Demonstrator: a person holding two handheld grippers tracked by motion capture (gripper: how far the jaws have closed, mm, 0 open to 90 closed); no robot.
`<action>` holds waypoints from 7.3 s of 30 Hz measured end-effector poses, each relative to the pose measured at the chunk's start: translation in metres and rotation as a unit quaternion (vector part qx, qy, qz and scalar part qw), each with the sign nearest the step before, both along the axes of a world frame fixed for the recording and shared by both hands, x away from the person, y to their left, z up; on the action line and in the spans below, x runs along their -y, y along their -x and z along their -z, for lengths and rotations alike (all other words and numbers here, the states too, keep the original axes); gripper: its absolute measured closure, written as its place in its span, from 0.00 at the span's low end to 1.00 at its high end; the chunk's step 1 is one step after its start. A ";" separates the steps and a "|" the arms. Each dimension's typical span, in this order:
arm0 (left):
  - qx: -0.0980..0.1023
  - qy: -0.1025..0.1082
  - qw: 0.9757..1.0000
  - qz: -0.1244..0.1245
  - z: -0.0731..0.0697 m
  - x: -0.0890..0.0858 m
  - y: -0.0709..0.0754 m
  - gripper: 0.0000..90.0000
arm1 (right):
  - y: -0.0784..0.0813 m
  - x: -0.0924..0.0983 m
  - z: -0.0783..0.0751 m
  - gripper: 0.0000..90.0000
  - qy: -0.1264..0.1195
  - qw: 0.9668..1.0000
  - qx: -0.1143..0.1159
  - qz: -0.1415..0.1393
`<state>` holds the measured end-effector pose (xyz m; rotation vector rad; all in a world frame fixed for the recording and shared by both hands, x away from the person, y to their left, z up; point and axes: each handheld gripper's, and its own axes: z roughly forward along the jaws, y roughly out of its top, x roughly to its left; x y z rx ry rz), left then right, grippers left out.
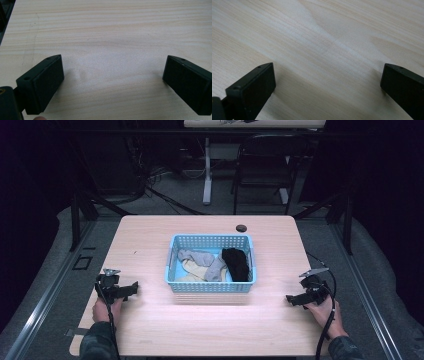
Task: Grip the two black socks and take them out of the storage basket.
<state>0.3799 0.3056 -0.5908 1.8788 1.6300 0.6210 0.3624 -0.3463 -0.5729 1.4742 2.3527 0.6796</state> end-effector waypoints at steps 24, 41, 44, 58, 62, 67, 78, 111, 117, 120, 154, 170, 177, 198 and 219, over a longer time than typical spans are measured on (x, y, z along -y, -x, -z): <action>0.000 0.000 1.000 0.000 0.000 0.000 0.000 0.04 | 0.001 0.000 0.000 0.00 -0.001 1.000 0.001 0.000; 0.000 0.000 1.000 0.000 0.000 0.000 0.000 0.04 | -0.004 0.000 -0.003 0.00 0.013 1.000 -0.018 -0.007; 0.000 0.000 1.000 0.000 0.000 0.000 0.000 0.04 | -0.005 0.000 -0.005 0.00 0.015 1.000 -0.023 -0.012; 0.000 0.000 1.000 0.000 0.000 0.000 0.000 0.04 | -0.009 -0.005 -0.043 0.00 0.004 0.999 -0.011 -0.030; 0.000 0.000 1.000 0.000 0.000 0.000 0.000 0.04 | -0.011 -0.009 -0.054 0.00 0.001 0.999 -0.005 -0.038; 0.000 0.000 1.000 0.000 0.000 0.000 0.000 0.04 | -0.016 -0.023 -0.070 0.00 0.002 0.999 -0.004 -0.054; 0.000 0.000 1.000 0.000 0.000 0.000 0.000 0.04 | -0.029 -0.046 -0.095 0.00 0.002 0.997 0.000 -0.077; 0.000 0.000 1.000 0.000 0.000 0.000 0.000 0.04 | -0.083 -0.133 -0.146 0.00 -0.002 0.989 -0.003 -0.148; 0.000 0.000 1.000 0.000 0.000 0.000 0.000 0.04 | -0.095 -0.150 -0.142 0.00 -0.005 0.987 -0.013 -0.159; 0.000 0.000 1.000 0.000 0.000 0.000 0.000 0.04 | -0.099 -0.157 -0.140 0.00 -0.008 0.987 -0.012 -0.163; 0.000 0.000 1.000 0.001 0.000 0.000 0.000 0.04 | -0.140 -0.213 -0.097 0.42 0.057 0.983 -0.089 -0.148; 0.000 0.000 1.000 0.001 0.000 0.000 0.000 0.04 | -0.140 -0.211 -0.095 0.91 0.037 0.986 -0.088 -0.136; 0.000 0.000 1.000 0.001 0.000 0.000 0.000 0.04 | -0.135 -0.205 -0.109 0.91 0.023 0.988 -0.070 -0.138; 0.000 0.000 1.000 0.001 0.000 0.000 0.000 0.04 | -0.126 -0.198 -0.154 0.91 0.006 0.987 -0.051 -0.155; 0.000 0.000 1.000 0.001 0.000 0.000 0.000 0.04 | -0.112 -0.188 -0.199 0.92 -0.023 0.987 -0.018 -0.157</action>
